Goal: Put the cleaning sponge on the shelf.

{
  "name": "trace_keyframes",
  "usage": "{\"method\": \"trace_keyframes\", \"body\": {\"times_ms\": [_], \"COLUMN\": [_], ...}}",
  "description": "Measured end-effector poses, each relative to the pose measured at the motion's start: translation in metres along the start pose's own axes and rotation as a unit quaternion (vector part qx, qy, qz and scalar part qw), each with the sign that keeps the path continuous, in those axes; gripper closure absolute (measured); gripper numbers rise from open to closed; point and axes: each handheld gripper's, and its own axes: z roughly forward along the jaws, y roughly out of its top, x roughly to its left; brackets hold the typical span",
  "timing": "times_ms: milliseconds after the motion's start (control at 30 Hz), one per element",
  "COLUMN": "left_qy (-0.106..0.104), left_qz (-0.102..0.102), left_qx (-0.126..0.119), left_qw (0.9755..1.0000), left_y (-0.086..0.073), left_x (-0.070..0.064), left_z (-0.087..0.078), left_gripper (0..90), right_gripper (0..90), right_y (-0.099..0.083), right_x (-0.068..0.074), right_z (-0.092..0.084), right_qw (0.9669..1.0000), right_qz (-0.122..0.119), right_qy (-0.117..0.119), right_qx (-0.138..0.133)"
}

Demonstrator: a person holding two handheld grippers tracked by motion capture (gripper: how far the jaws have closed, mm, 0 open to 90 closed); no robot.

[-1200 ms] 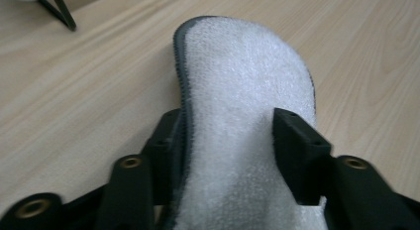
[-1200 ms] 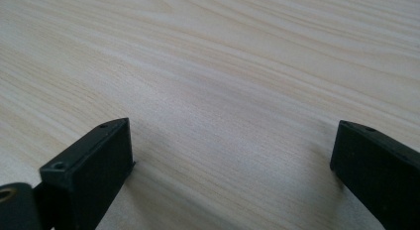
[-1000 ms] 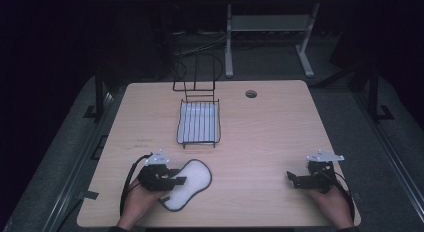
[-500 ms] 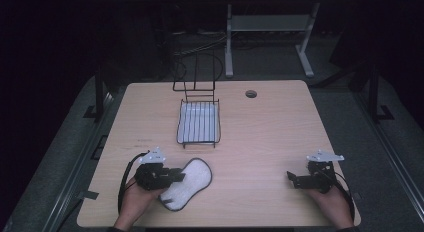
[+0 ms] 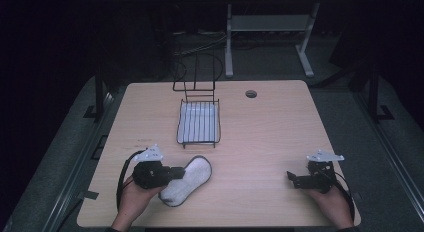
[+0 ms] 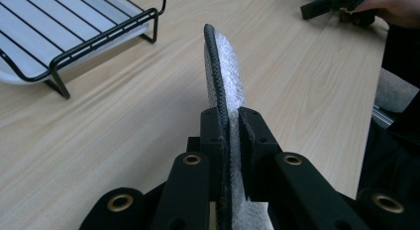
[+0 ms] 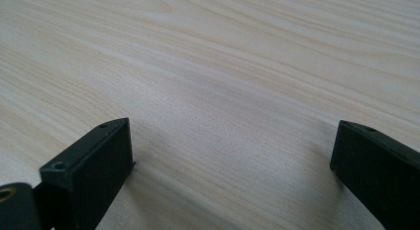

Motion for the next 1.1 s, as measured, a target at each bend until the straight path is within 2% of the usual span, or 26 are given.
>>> {"method": "trace_keyframes", "body": {"times_ms": [600,833,1100], "left_qy": [-0.011,-0.014,-0.012], "left_qz": [0.020,0.027,0.036], "left_qx": [-0.016,-0.021,-0.019], "left_qw": [0.9996,0.9993,0.9991], "left_y": [0.020,0.034,0.048], "left_x": [-0.005,-0.002,0.009], "left_z": [-0.007,-0.006,0.001], "left_gripper": [83.7,83.7,83.7], "right_gripper": [2.4,2.4,2.4], "right_y": [0.000,0.000,0.000], "right_x": [0.000,0.000,0.000], "right_z": [0.000,0.000,0.000], "right_qw": [1.0000,1.0000,1.0000], "right_qz": [0.000,0.000,0.000], "right_qy": [0.000,0.000,0.000], "right_qx": [0.000,0.000,0.000]}}
